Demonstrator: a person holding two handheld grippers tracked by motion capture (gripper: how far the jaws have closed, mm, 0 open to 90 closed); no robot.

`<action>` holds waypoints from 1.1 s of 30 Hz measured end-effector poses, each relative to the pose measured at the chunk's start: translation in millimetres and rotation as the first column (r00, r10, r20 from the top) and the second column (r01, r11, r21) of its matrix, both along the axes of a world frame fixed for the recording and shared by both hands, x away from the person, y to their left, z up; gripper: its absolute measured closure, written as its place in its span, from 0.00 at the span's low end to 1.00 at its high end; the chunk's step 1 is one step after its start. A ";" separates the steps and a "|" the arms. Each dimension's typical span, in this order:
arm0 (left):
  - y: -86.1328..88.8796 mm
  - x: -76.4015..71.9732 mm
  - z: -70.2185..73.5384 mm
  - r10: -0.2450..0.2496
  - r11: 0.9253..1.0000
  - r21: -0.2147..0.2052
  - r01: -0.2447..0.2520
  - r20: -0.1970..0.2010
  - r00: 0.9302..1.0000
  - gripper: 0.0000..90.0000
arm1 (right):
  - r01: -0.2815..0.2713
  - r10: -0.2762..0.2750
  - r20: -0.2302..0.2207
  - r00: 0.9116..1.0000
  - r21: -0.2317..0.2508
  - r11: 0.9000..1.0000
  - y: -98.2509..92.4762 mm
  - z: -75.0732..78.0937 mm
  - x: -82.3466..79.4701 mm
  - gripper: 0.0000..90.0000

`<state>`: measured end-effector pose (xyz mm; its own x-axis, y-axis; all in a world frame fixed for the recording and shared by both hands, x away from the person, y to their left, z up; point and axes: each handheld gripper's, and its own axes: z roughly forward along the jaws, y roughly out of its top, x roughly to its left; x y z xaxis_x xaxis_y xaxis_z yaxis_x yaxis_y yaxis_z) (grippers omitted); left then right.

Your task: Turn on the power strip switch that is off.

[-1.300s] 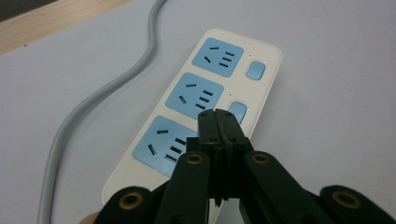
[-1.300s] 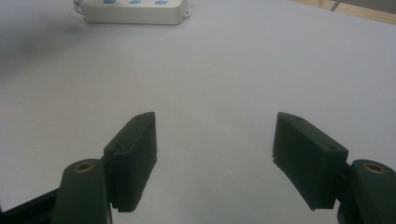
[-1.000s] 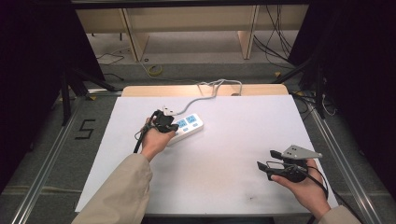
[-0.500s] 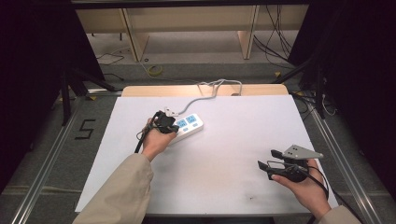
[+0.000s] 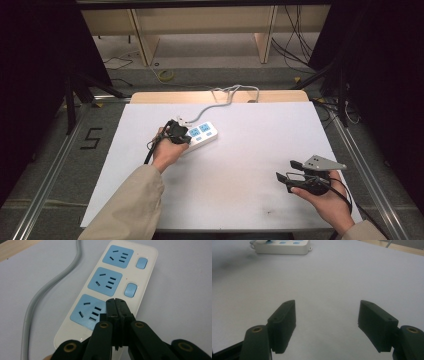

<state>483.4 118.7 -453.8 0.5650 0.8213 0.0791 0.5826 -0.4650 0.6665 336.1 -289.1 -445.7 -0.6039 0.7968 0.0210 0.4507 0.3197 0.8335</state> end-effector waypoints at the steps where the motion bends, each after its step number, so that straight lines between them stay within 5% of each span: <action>1: 0.2 -0.1 0.1 0.001 1.000 0.000 -0.001 -0.001 1.000 1.00 | -0.001 0.001 -0.001 1.000 0.000 1.000 -0.2 0.0 0.0 0.35; 16: -6.0 -1.8 0.2 -0.017 1.000 0.026 0.017 -0.007 1.000 1.00 | -0.002 0.002 0.003 1.000 0.007 1.000 -2.3 1.3 -1.0 0.34; 21: -6.5 -2.0 -0.2 -0.002 1.000 -0.013 0.002 -0.016 1.000 1.00 | -0.005 0.005 0.004 1.000 0.010 1.000 -2.4 1.3 -1.1 0.34; 33: 0.1 0.0 1.0 0.013 1.000 -0.007 -0.013 -0.024 1.000 1.00 | -0.007 0.007 0.010 1.000 0.011 1.000 -1.9 1.7 -1.0 0.34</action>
<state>483.3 118.8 -452.8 0.5561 0.8290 0.0602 0.6041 -0.4529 0.6557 335.1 -291.0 -444.0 -0.6100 0.7921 0.0239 0.4399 0.3134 0.8416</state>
